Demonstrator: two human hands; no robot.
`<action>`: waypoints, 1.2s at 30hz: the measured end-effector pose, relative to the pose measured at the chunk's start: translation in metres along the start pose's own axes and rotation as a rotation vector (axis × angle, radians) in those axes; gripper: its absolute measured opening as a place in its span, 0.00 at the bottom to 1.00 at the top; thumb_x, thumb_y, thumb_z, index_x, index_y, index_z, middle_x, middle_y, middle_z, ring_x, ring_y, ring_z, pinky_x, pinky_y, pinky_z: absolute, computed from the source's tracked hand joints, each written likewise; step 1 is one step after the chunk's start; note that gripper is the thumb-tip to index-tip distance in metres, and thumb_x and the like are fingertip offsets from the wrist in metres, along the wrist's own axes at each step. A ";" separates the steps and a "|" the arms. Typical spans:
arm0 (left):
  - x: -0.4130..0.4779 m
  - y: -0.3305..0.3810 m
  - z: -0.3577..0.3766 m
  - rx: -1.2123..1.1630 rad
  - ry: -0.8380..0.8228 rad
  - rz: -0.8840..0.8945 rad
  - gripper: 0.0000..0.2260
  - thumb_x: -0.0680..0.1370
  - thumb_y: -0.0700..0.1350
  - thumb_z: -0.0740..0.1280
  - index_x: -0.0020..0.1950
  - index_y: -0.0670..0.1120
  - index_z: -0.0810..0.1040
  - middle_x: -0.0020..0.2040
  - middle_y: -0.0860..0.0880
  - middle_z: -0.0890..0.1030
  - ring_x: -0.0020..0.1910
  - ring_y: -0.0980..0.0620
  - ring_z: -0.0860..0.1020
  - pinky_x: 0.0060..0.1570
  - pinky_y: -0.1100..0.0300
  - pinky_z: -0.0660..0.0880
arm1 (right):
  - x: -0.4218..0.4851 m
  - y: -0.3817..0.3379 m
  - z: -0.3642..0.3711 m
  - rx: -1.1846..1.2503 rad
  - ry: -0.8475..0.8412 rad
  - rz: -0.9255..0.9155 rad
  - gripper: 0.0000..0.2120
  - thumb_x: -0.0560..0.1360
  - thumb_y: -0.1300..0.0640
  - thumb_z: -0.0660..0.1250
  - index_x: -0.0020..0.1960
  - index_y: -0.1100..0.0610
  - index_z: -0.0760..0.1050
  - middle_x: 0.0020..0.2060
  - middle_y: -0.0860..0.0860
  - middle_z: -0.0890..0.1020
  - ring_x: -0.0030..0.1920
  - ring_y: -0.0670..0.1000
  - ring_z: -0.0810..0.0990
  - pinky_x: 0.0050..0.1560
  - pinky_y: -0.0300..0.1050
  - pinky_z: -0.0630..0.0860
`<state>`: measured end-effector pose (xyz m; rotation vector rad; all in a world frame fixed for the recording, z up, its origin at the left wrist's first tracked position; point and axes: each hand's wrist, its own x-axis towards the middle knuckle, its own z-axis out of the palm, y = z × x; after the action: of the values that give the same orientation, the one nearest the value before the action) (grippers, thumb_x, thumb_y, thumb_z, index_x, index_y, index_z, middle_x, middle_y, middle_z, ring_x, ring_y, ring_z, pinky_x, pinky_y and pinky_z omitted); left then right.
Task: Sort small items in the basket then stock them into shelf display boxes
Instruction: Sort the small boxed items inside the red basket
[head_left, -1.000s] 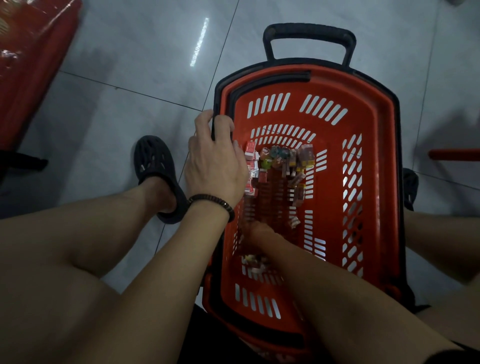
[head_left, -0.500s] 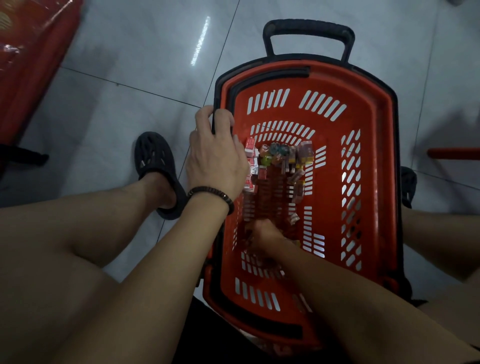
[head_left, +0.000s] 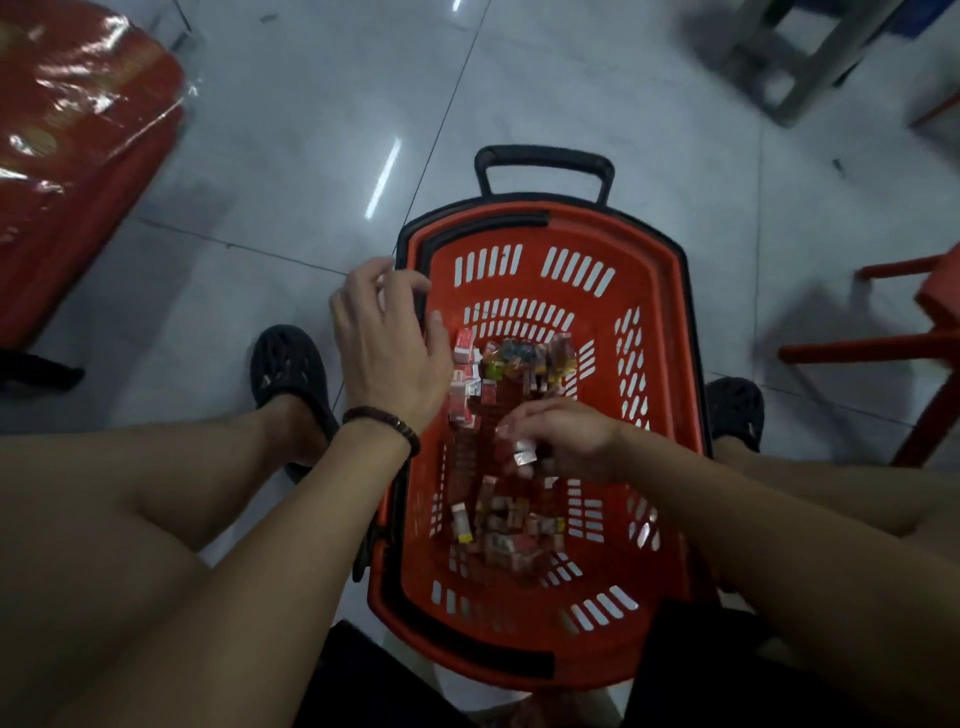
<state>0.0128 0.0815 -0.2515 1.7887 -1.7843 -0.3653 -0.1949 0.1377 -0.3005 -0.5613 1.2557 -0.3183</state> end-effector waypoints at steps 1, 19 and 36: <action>-0.006 0.010 -0.004 -0.045 0.023 0.027 0.10 0.81 0.49 0.68 0.62 0.51 0.75 0.69 0.49 0.71 0.69 0.48 0.69 0.67 0.59 0.71 | -0.016 -0.013 -0.002 0.044 0.002 -0.045 0.06 0.79 0.62 0.73 0.56 0.62 0.84 0.44 0.52 0.86 0.48 0.52 0.85 0.46 0.50 0.82; -0.089 0.126 -0.045 -1.525 -0.650 -1.021 0.20 0.88 0.52 0.56 0.71 0.42 0.78 0.64 0.41 0.84 0.64 0.45 0.83 0.68 0.49 0.76 | -0.138 -0.019 0.022 -0.998 0.421 -0.819 0.21 0.85 0.51 0.65 0.77 0.47 0.69 0.71 0.42 0.73 0.73 0.41 0.66 0.76 0.45 0.63; -0.083 0.131 -0.032 -1.433 -0.450 -0.970 0.13 0.82 0.39 0.69 0.67 0.44 0.79 0.61 0.40 0.85 0.53 0.45 0.84 0.48 0.52 0.81 | -0.151 -0.049 -0.012 -0.250 0.552 -0.757 0.11 0.79 0.56 0.76 0.60 0.47 0.85 0.56 0.39 0.87 0.59 0.38 0.84 0.60 0.42 0.82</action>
<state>-0.0817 0.1779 -0.1679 1.2447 -0.2688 -1.9068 -0.2466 0.1728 -0.1542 -1.2211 1.5826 -1.0087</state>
